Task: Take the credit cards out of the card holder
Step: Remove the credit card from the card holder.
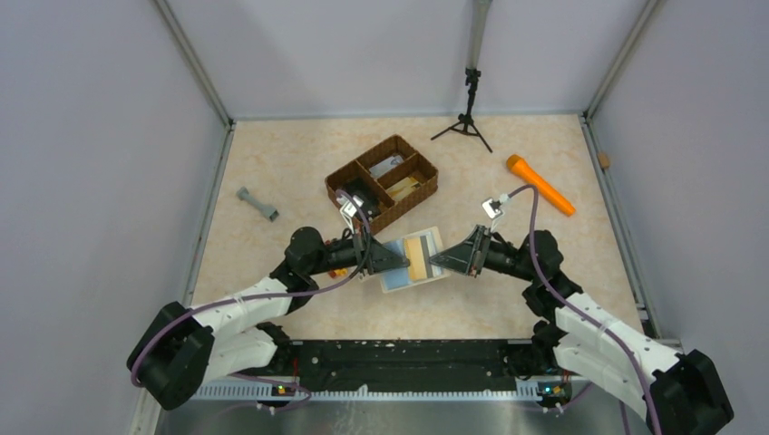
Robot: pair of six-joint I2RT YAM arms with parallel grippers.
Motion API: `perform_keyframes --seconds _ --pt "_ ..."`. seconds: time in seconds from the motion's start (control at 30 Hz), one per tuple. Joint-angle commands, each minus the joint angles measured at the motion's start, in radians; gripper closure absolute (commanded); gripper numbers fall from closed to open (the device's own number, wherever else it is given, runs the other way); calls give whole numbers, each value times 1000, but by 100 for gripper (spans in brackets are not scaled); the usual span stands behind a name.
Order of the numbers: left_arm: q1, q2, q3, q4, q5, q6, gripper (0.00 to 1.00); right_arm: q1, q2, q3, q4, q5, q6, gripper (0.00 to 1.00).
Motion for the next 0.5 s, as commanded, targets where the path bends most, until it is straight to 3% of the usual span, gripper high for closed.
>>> perform_keyframes --seconds 0.0,0.03,0.27,0.37,0.47 --pt "6 -34 -9 -4 -10 34 100 -9 -4 23 24 -5 2 89" --pt "5 -34 -9 -4 -8 31 100 -10 0 22 29 -7 7 93" --pt "5 2 2 44 13 9 100 -10 42 21 87 -49 37 100" --pt "5 22 5 75 24 -2 74 -9 41 17 92 -43 44 100" --pt "5 48 2 143 39 -31 62 -10 43 13 107 -44 56 100"
